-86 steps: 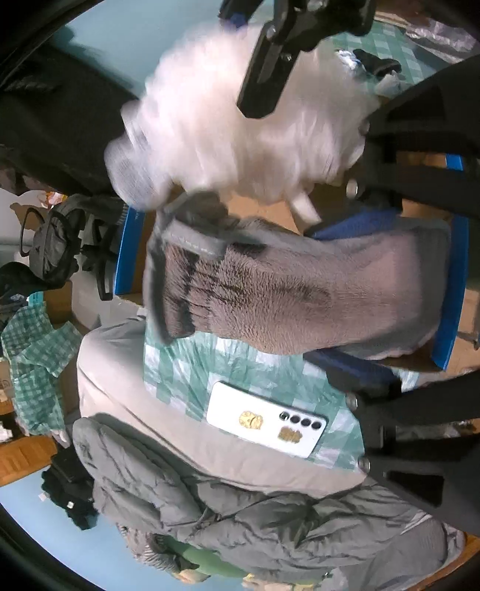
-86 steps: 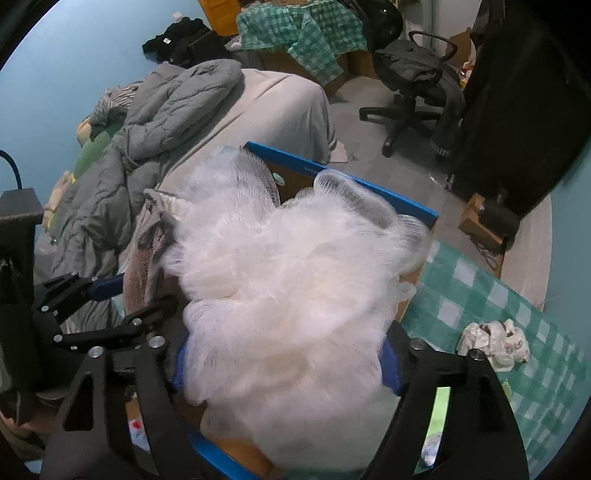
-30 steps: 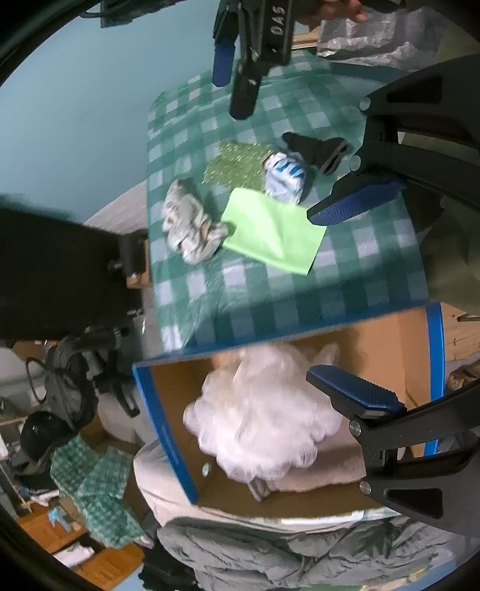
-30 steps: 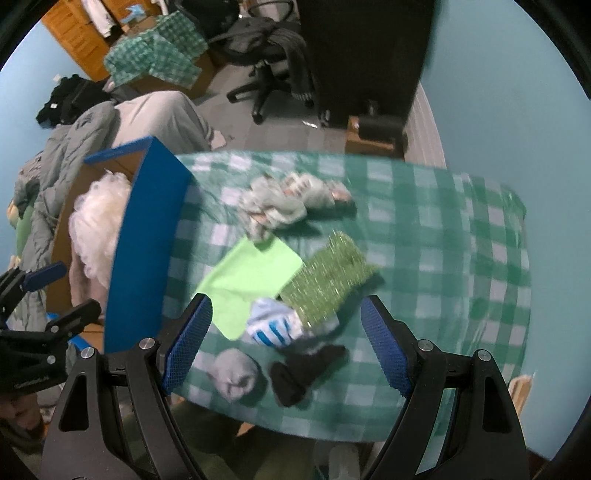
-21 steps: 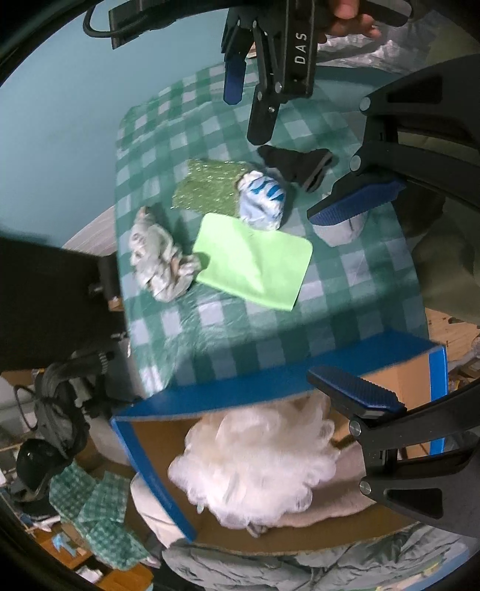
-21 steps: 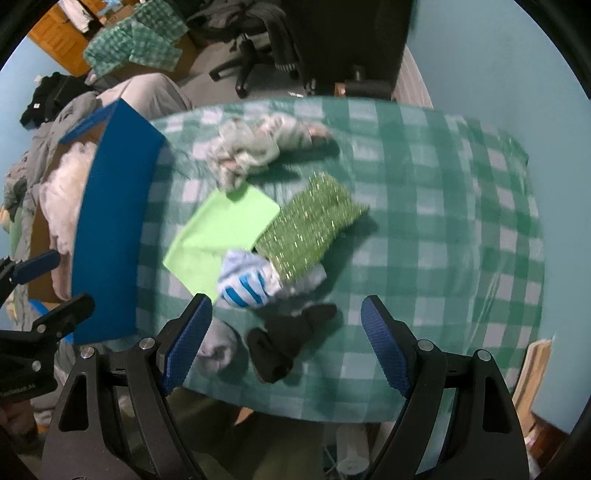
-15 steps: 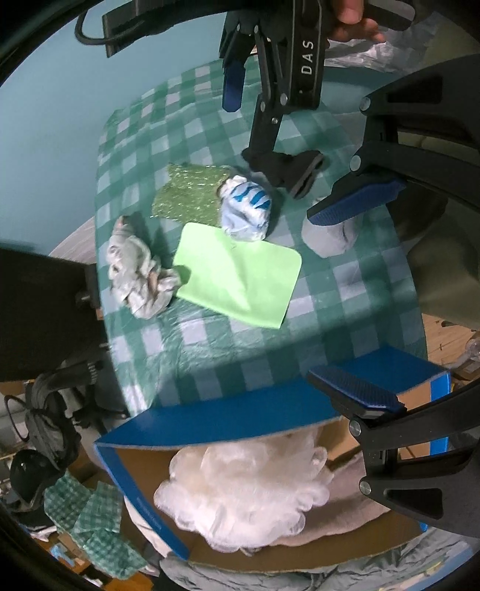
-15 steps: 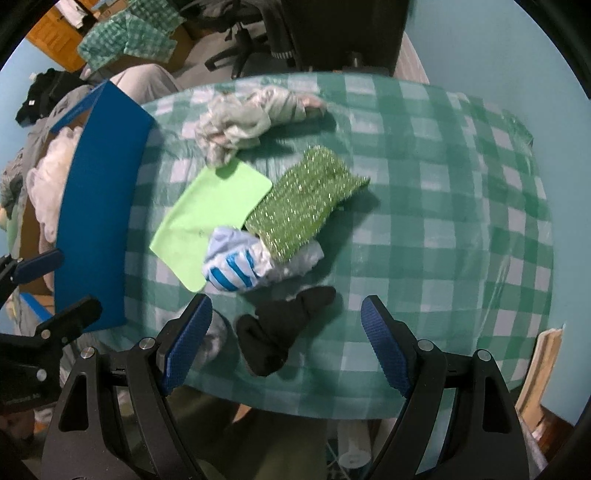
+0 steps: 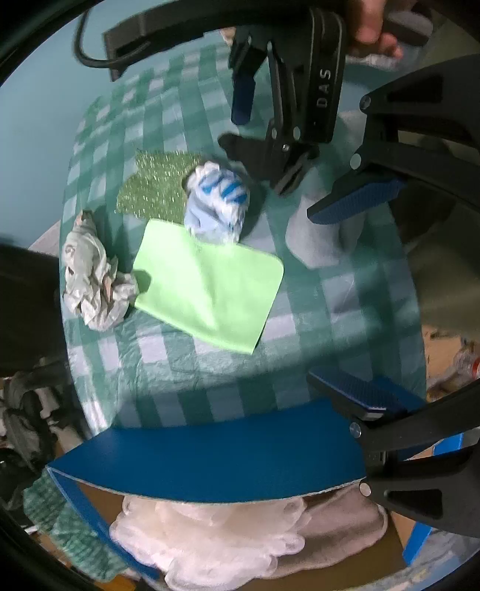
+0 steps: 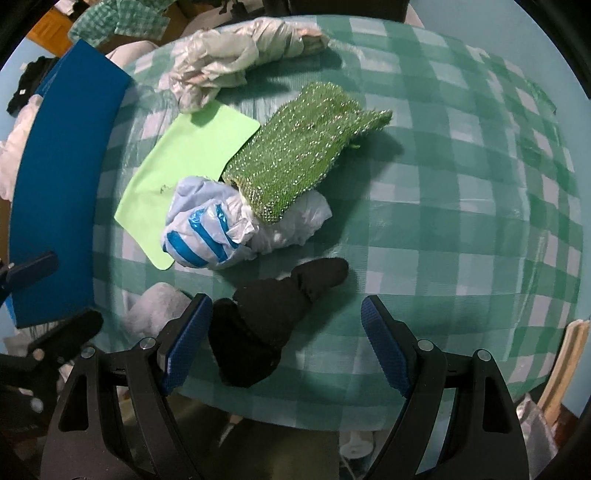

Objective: Organize soft objects
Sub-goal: 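Grasp the black sock with the right tool while the left tool grasps the grey sock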

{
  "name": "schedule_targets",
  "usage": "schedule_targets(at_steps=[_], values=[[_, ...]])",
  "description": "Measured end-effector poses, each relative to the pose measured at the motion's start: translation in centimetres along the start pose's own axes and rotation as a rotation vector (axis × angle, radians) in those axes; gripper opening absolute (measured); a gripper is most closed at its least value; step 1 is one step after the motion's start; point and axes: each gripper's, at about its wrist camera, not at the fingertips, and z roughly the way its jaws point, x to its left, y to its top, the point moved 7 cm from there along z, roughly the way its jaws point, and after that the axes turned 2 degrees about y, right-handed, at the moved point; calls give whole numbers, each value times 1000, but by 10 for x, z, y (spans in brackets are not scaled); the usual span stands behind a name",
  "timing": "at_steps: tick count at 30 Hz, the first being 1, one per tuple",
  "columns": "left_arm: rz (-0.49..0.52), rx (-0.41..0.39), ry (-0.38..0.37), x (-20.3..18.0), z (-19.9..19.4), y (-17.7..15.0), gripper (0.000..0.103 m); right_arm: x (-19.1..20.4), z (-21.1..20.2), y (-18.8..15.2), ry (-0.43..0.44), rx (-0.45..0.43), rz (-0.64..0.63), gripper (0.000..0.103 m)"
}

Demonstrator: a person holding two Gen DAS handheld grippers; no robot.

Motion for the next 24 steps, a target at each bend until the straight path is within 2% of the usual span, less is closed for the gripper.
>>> schedule_targets(at_steps=[3,5,10,18,24], values=[[19,3,-8,-4,1,-2,84,1,5,1,-13,-1,-18,81],[20,2,-7,-6,0,-3,84,2,9,0,-10,1,-32,61],[14,11,-21,-10,2,-4,84,1,15,-3,-9,11,-65,36],[-18,45,-92,-24,14,-5,85,-26,7,-17,-27,-1,-90,36],[-20,91,-88,-35,35,-8,85,-48,3,-22,-23,-7,-72,36]])
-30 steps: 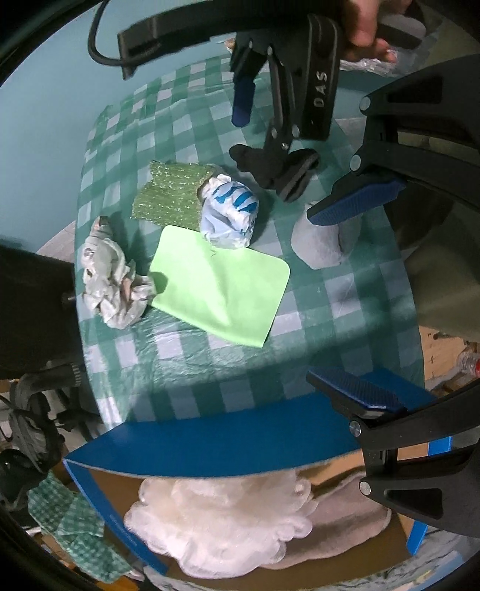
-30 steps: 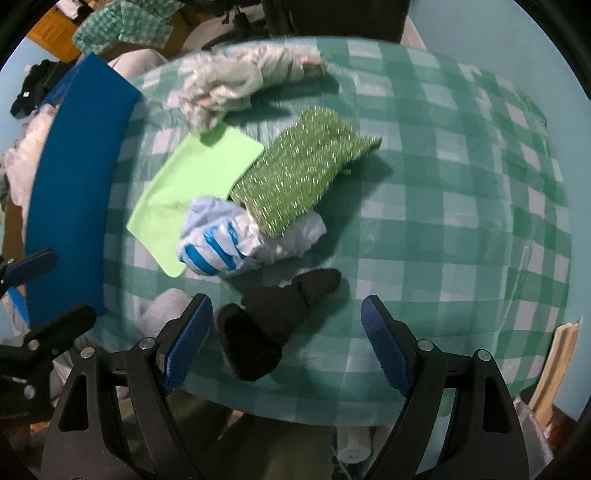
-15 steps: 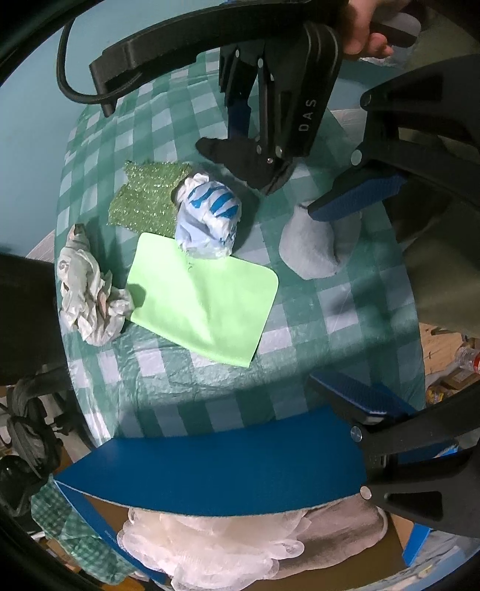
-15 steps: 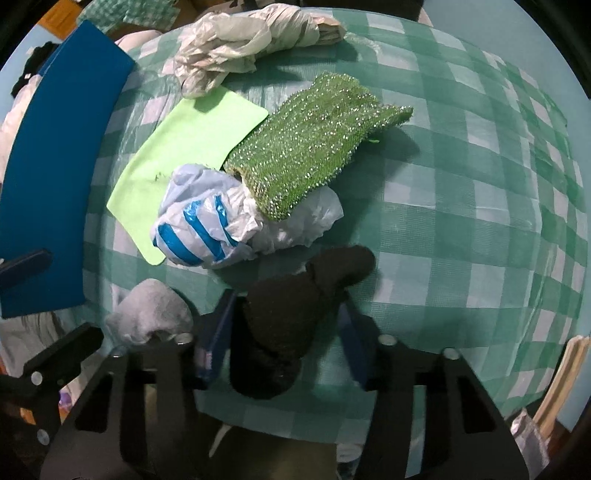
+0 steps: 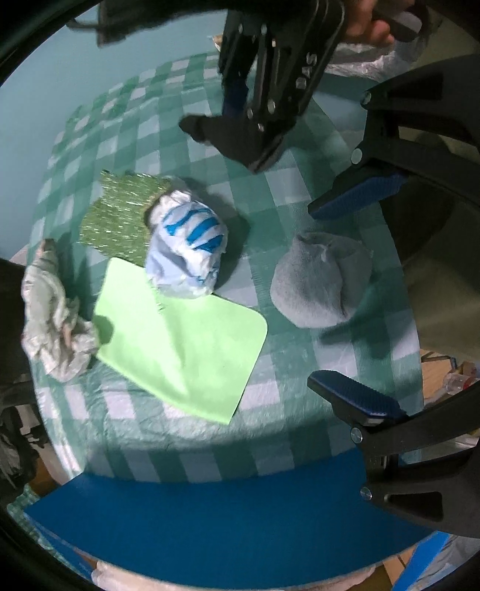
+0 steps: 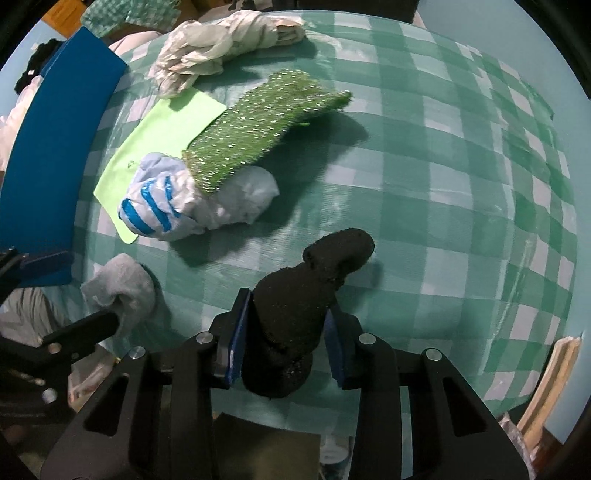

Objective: Organize soft objects
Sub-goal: 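Grasp the black sock with the right tool while the left tool grasps the grey sock, then carry the grey sock in the left tool while the right tool carries the black sock over the box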

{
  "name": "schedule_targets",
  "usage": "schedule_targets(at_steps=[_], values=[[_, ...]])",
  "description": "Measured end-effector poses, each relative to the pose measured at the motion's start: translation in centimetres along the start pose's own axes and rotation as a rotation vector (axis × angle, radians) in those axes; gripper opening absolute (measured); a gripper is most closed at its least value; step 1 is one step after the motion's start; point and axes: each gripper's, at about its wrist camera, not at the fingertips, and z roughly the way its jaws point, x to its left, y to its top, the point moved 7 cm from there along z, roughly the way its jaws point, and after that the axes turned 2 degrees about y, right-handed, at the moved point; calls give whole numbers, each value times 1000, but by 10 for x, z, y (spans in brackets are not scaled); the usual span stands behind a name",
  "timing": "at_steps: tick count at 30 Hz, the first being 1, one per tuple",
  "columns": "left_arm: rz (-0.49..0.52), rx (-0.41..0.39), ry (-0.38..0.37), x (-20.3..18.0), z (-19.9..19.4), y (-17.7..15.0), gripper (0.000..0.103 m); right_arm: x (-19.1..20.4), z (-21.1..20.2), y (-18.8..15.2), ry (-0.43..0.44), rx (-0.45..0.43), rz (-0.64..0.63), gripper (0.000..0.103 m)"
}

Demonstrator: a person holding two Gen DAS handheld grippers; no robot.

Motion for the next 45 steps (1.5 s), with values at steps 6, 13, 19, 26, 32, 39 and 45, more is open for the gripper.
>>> schedule_targets(at_steps=[6,13,19,26,32,39,45], values=[[8,7,38,-6,16,-3,84,-12,-7,-4,6,-17,-13,36],[24,19,61,-9,28,-6,46,-13,-13,-10,8,-29,-34,36],[60,-13,68,-12,21,-5,27,5,-27,-9,12,-43,-41,36],[73,-62,88,-6,-5,0,26,16,-40,-2,14,-68,-63,36],[61,-93,82,3,-29,1,25,25,-54,4,15,-88,-79,36],[62,-139,80,9,-59,-1,25,38,-75,12,25,-119,-93,36],[55,-175,85,18,-77,8,24,56,-92,21,40,-148,-113,36]])
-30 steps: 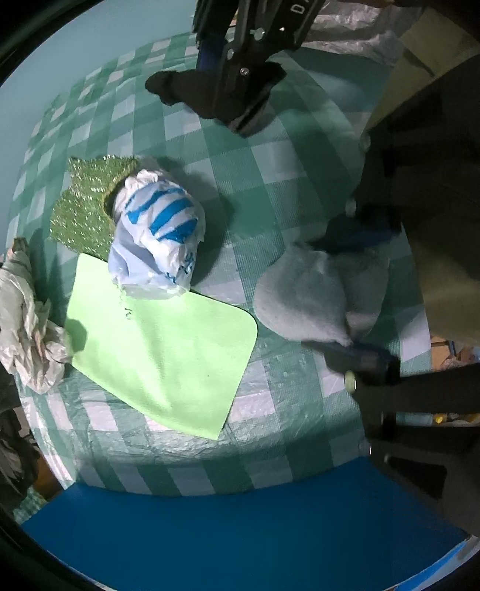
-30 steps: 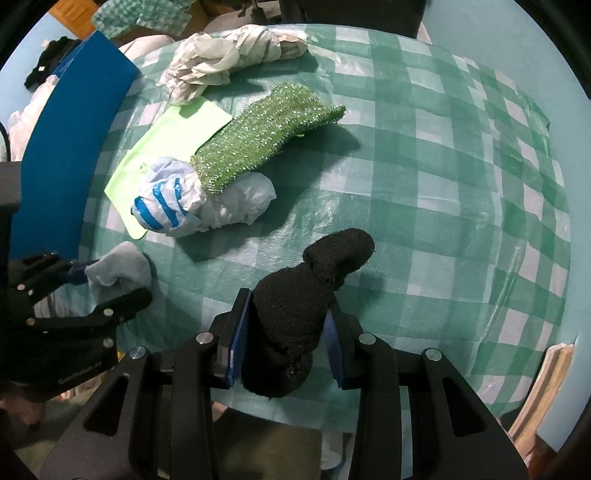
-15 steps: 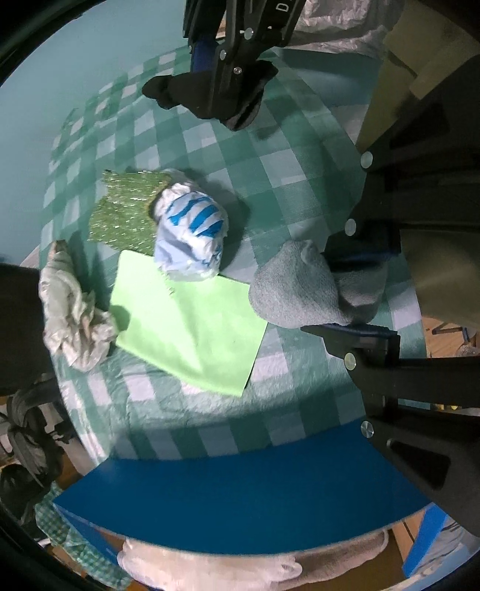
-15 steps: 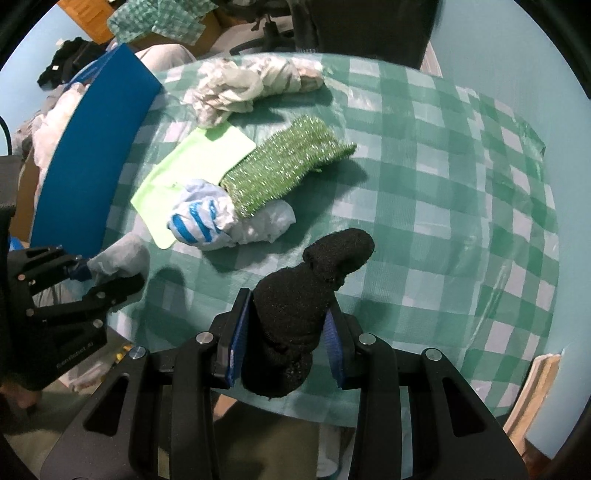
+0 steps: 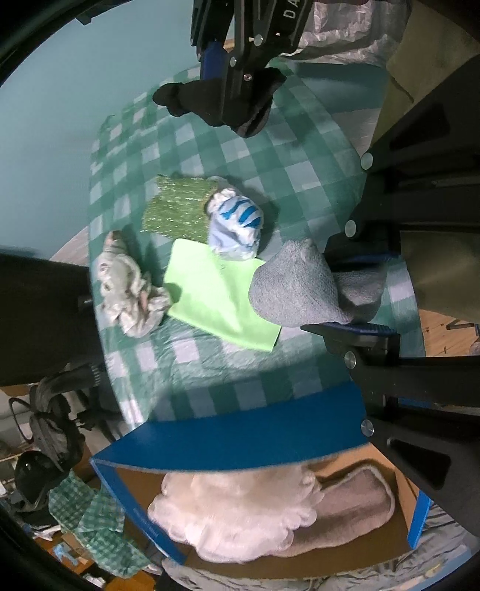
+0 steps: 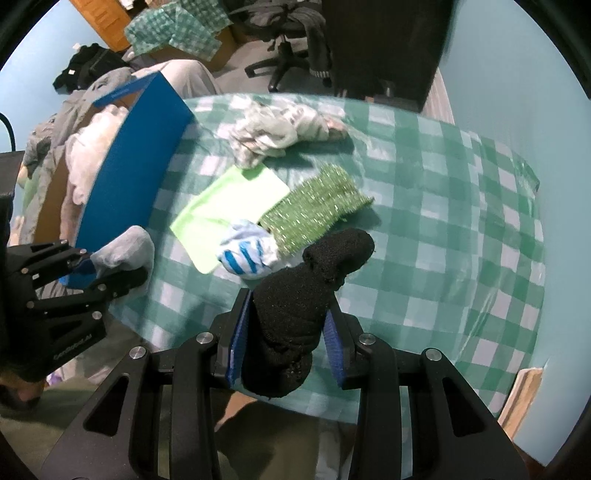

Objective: Organize soft objects
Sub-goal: 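Carry the grey sock in the left tool while the right tool carries the black sock over the box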

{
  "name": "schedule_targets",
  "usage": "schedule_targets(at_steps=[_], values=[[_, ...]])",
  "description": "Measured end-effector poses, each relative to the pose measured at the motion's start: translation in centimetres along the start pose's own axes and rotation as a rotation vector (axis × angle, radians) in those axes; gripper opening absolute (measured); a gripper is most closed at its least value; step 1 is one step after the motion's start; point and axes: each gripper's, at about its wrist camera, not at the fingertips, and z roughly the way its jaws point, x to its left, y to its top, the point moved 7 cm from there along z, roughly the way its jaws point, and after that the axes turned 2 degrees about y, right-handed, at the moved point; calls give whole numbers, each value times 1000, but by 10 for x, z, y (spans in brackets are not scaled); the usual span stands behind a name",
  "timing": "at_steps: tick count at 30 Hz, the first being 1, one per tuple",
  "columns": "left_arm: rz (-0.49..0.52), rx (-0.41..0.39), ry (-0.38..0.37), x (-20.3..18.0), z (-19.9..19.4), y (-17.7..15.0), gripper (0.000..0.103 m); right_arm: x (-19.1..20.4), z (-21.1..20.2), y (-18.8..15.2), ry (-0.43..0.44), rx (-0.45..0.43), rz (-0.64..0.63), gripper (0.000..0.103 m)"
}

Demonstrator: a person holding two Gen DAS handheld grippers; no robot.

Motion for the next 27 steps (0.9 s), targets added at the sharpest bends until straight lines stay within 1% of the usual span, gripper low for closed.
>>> schedule_targets(at_steps=[10,27], values=[[-46,-56,-9,24,-33,15,24,27,-23,24,16,-44,-36,36],[-137,-112,16,77,-67,16,24,80,-48,62,42,-93,-116,36]])
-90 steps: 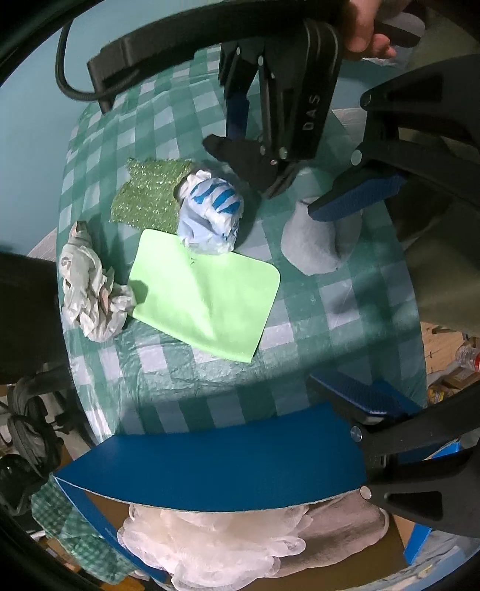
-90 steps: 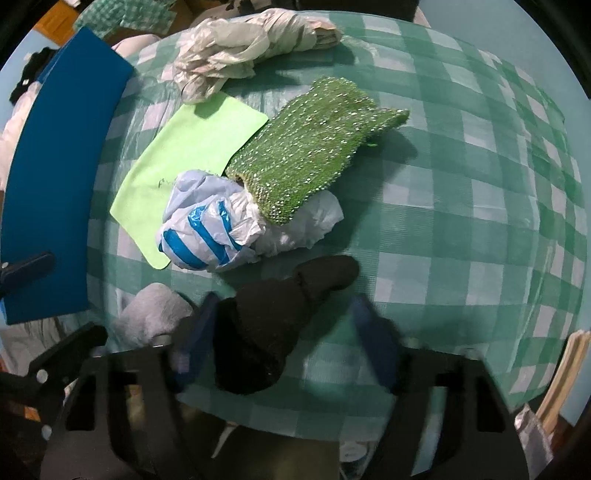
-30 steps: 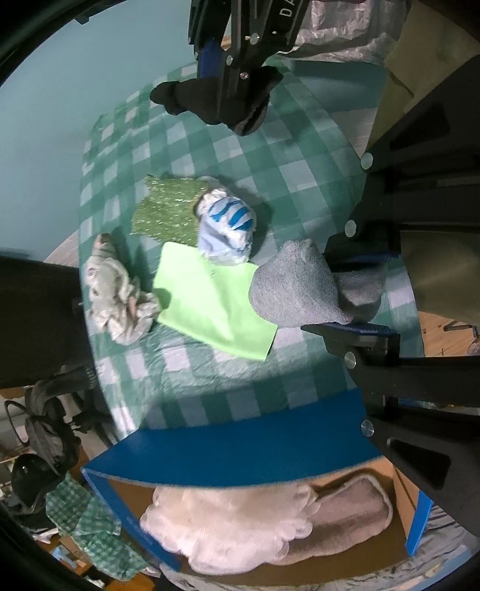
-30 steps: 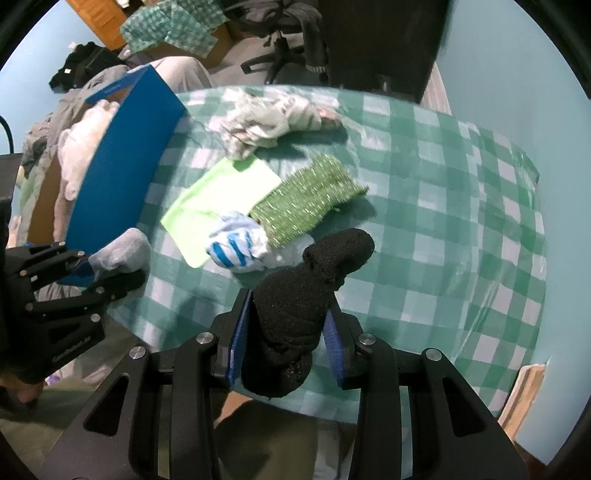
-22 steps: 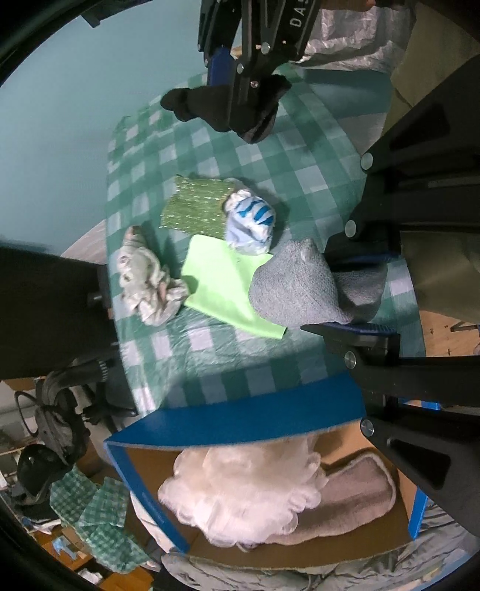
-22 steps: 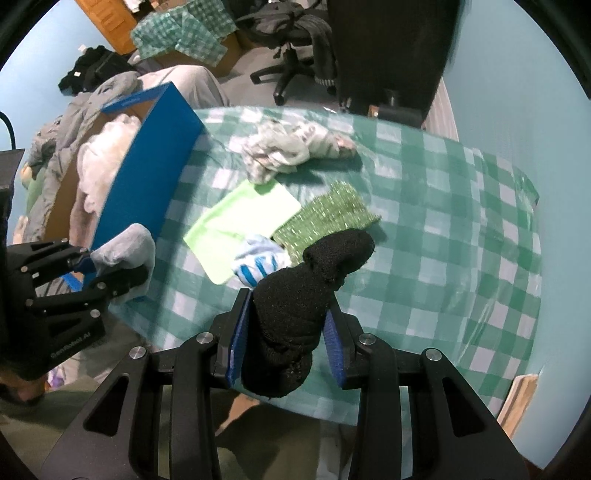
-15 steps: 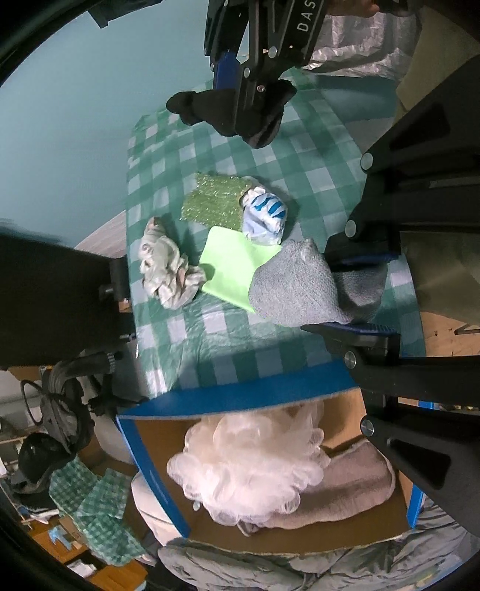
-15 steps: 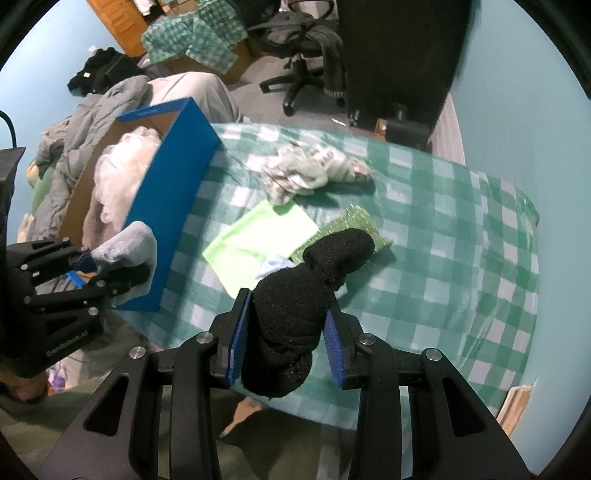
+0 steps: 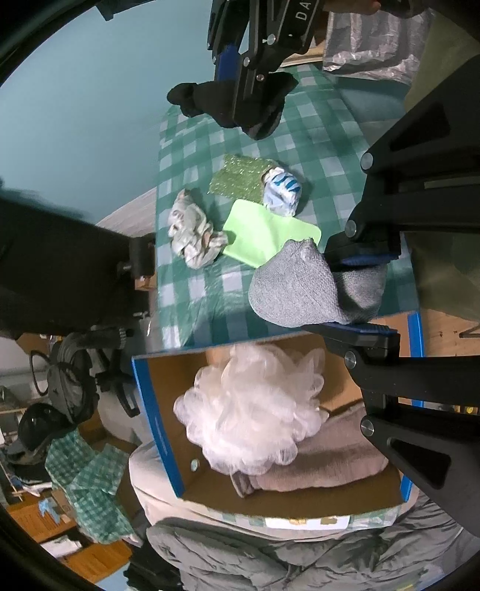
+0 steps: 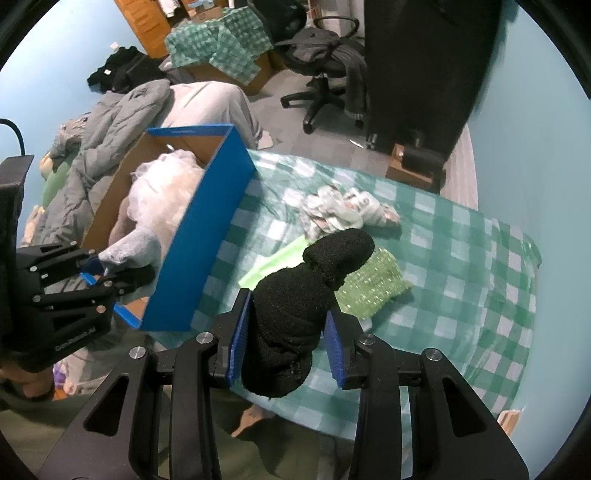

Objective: Organize soft objects
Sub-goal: 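Carry the grey sock in the left tool while the right tool carries the black sock over the box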

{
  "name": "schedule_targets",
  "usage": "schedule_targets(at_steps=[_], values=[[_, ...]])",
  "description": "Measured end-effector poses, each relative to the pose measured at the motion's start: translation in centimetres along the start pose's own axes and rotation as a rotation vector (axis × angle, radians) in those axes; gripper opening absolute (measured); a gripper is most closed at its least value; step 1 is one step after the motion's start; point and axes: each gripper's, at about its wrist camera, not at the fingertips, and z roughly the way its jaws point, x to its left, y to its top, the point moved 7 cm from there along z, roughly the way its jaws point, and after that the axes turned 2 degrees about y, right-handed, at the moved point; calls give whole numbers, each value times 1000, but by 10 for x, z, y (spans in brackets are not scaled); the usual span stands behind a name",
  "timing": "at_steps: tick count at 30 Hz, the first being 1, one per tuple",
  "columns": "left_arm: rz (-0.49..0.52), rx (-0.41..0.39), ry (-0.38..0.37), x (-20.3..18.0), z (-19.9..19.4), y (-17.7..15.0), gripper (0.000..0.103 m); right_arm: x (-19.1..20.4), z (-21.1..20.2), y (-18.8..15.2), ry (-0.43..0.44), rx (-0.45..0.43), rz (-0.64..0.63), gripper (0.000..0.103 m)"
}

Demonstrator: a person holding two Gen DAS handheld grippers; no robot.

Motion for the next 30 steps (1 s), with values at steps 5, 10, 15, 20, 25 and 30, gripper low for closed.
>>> schedule_targets(at_steps=[5,10,15,20,25,30], values=[[-30,-14,8,17,-9,2,24,18,-1,13,16,-6,-28,36],[-57,-31,20,36,-18,4,24,36,2,26,37,-12,-59,36],[-90,-33,39,56,-22,3,24,56,8,38,62,-13,-94,36],[-127,-32,55,75,-25,-3,24,78,18,47,87,-9,-128,36],[-170,-26,74,95,-24,-11,24,98,28,54,110,2,-166,36],[-208,-18,87,117,-20,-20,24,119,40,58,128,17,-200,36]])
